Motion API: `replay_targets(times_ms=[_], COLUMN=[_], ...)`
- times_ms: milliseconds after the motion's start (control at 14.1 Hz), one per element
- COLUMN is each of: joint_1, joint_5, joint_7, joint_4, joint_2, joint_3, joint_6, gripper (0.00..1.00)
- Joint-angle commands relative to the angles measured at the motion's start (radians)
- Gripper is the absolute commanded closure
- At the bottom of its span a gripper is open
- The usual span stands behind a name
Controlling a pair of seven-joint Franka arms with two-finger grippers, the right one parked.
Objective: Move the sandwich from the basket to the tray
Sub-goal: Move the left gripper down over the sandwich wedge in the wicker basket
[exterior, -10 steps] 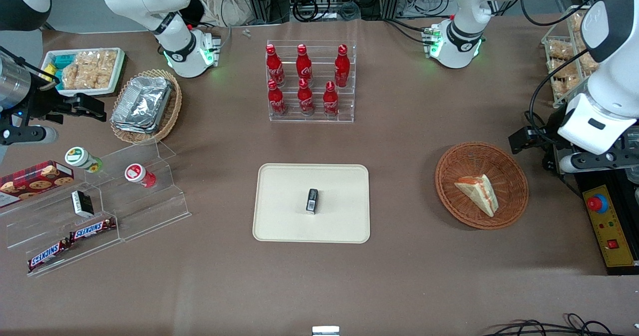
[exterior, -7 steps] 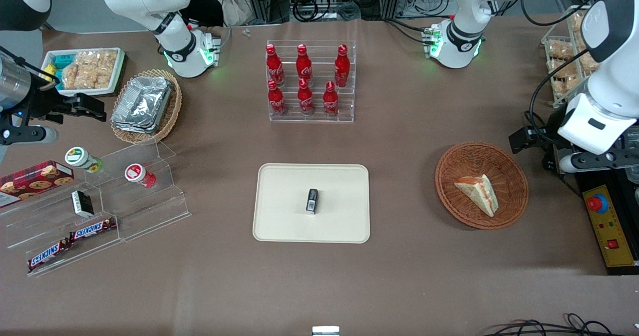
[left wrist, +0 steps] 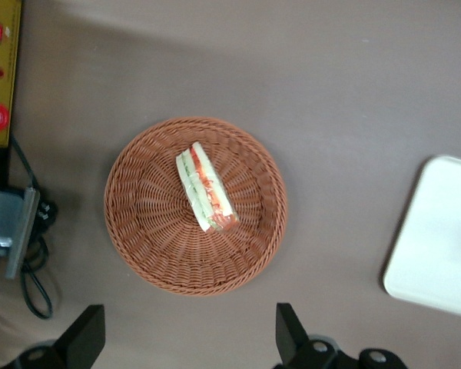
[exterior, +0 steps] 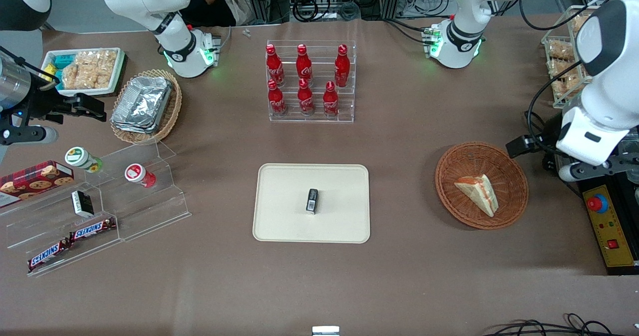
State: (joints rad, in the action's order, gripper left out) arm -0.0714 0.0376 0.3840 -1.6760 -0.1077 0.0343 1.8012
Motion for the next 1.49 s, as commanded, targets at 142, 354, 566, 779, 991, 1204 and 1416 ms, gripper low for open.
replay_targets(times_ms=[142,354,566,779,991,1204,1416], joint_1=[-0.001,0.002,0.007,0.016,0.024,0.024,0.024], joint_5=[0.033,0.033,0.031,0.030,0.031,0.031,0.030], joint_7=[0.283,0.374,0.472,0.487,0.501,0.523,0.526], joint_4=[-0.256,-0.306,-0.306,-0.350,-0.358,-0.376,-0.429], joint_2=[-0.010,-0.070,-0.125,-0.135,-0.162,-0.185,-0.194], joint_3=[-0.001,-0.002,-0.007,-0.010,-0.010,-0.008,-0.008], joint_6=[0.298,0.414,0.435,0.480,0.504,0.559,0.653], gripper=[0.01,0.01,0.01,0.01,0.01,0.01,0.01])
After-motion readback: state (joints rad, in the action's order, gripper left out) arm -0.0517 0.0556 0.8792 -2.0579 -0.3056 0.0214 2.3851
